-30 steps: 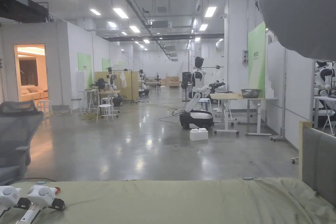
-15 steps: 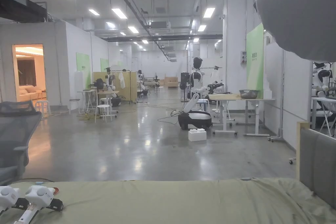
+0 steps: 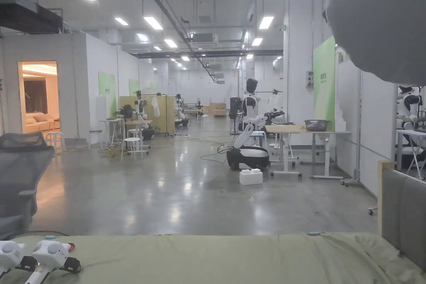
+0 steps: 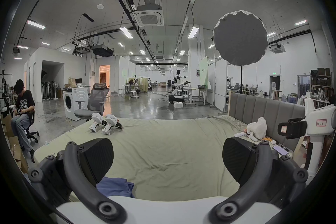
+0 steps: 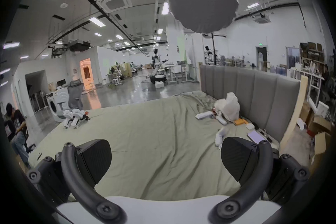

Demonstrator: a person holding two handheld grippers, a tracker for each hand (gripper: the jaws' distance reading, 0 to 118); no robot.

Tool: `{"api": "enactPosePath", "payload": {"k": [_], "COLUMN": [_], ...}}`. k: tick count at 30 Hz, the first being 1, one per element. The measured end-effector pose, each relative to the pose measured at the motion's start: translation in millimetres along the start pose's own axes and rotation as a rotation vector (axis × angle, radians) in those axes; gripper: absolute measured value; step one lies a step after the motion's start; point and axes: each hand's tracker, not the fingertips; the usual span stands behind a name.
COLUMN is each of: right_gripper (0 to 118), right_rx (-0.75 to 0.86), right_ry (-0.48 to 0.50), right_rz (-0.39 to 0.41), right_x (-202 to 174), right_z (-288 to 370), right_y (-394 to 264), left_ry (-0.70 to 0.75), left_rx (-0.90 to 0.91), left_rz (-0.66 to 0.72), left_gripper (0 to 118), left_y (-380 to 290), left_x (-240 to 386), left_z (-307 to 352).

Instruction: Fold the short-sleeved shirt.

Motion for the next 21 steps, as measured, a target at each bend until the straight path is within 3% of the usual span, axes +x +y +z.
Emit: {"api": "enactPosePath", "payload": {"k": [5, 8, 11, 15, 21], "right_gripper": [118, 118, 118, 118, 118], "right_rx": [0.158, 0.124, 0.125, 0.139, 0.17], "right_ry": [0.233, 0.176, 0.232, 0.26, 0.186], "right_rz": [0.124, 0.027, -0.021, 0.007, 0.083], "right_x": [-1, -3, 2, 7, 7], "right_z": [8, 7, 7, 12, 18], "right_y": [-3, -3, -3, -2, -2], "left_ry": [0.021, 0.078, 0.071, 0.076, 0.08], "left_rx": [0.037, 0.052, 0.058, 0.072, 0.075], "left_rz": [-0.014, -0.011, -0.004, 0.001, -0.002], "left_gripper": [118, 118, 118, 118, 118], "left_y": [3, 5, 6, 7, 8], "left_x": [6, 5, 1, -1, 1], "left_z": [6, 9, 14, 19, 24]}}
